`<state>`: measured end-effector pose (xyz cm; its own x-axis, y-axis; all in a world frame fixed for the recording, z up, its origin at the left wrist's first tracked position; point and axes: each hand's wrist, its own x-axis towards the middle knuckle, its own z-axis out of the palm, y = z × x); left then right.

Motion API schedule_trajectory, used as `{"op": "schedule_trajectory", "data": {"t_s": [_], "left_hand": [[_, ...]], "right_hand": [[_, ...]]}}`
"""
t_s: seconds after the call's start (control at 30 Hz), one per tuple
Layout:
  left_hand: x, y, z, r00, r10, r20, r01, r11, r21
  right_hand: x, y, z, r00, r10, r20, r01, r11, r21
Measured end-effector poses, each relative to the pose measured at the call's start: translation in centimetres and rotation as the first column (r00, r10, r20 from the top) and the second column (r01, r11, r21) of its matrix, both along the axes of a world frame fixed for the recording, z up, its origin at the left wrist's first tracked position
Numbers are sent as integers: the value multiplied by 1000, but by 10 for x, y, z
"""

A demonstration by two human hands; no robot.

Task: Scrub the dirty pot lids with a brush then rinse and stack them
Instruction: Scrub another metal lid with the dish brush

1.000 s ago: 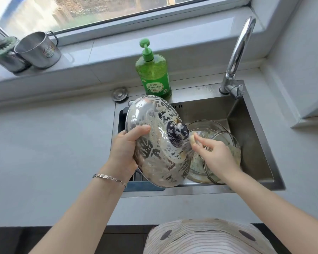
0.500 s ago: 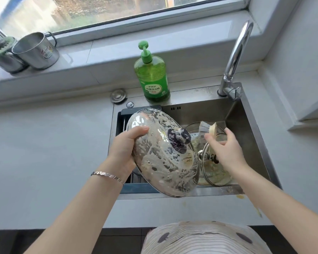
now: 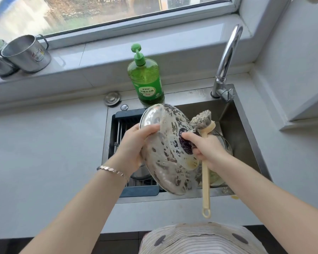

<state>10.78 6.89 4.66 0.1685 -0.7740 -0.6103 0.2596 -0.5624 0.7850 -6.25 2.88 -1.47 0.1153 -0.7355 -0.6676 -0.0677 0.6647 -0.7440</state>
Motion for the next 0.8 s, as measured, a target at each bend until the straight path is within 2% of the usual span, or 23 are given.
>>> {"op": "schedule_trajectory", "data": {"t_s": [0.1,0.17,0.3,0.33,0.4,0.5,0.6,0.63,0.7,0.8], "left_hand": [[-13,19,-12,997,0,82,8,996,-92],[-22,28,-19,995,62,84,-50,990,-135],[-26,24,-17,977,207,-51,-213,957,-196],[-25,20,-15,968,240,-78,-251,952,-175],[-22,16,-13,946,314,-81,-322,940,-111],[-21,16,-17,902,419,-106,-425,904,-42],[-24,17,-23,895,443,-53,-446,892,-77],[-27,17,-24,897,441,-27,-441,891,-104],[-32,17,-23,901,433,17,-425,892,-155],[-31,19,-18,891,451,47,-437,882,-176]], "right_hand": [[7,-11,7,982,-176,66,169,981,99],[10,-18,14,973,-200,113,186,975,120],[7,-22,30,994,-16,104,17,1000,-6],[3,-22,32,998,45,44,-42,997,-57],[-7,-16,34,973,134,-188,-167,971,-169],[-26,4,34,841,225,-493,-393,879,-269],[-21,35,41,695,369,-617,-631,725,-277],[-14,42,42,677,401,-617,-663,696,-275],[-6,47,36,736,400,-546,-624,715,-317],[-10,31,11,920,256,-297,-331,913,-237]]}}
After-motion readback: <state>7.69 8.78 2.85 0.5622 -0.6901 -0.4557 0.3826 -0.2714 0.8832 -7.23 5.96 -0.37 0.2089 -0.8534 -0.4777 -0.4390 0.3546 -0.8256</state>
